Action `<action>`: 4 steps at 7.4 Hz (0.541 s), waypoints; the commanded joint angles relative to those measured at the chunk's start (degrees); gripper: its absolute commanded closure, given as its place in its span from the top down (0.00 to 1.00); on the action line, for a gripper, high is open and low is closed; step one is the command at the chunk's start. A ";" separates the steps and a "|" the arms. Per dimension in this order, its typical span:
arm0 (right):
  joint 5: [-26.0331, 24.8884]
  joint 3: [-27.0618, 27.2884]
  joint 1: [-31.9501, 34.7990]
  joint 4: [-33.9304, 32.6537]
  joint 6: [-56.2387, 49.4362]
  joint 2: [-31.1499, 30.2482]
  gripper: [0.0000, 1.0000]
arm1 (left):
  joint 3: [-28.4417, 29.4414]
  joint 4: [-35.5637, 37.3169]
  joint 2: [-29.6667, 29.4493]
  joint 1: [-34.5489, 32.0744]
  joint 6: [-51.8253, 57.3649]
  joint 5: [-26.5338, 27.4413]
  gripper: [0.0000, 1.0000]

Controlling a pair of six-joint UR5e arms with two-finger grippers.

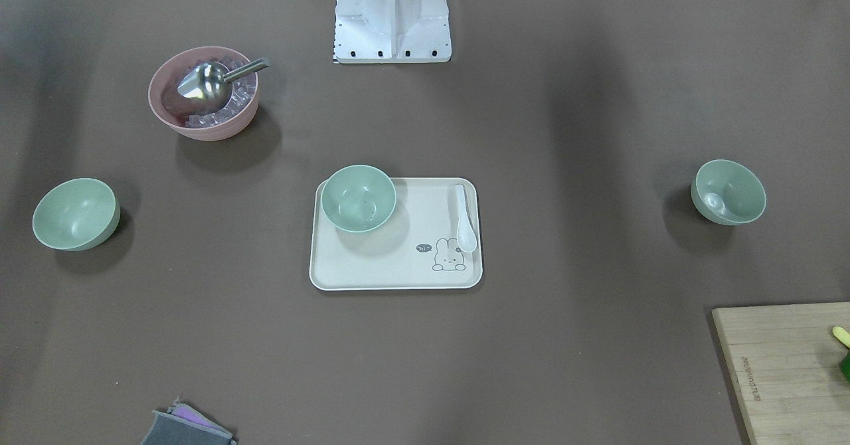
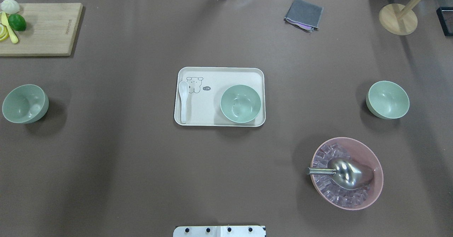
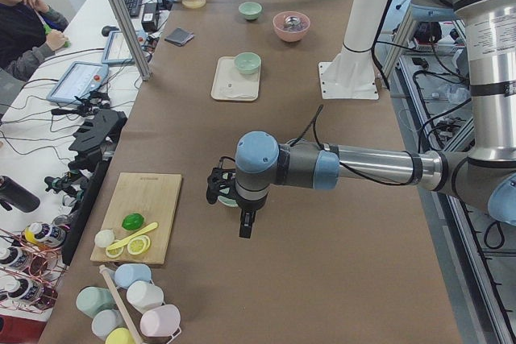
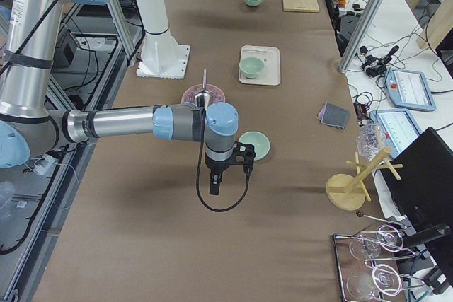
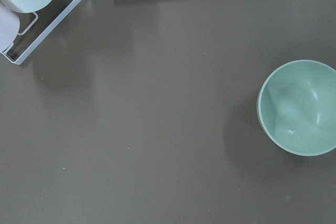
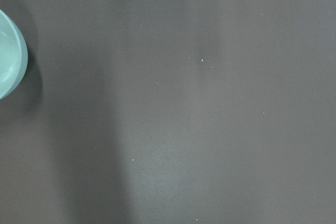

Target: Stack green bowls together

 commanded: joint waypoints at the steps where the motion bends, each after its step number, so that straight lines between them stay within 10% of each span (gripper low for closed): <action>1: -0.12 0.66 -0.04 -0.22 -0.01 -0.13 1.00 | 0.00 -0.78 0.17 0.06 0.37 0.25 0.98; 4: 0.92 0.75 -0.21 0.22 -0.01 0.57 1.00 | -0.17 -0.79 -0.26 0.06 0.37 -0.01 0.98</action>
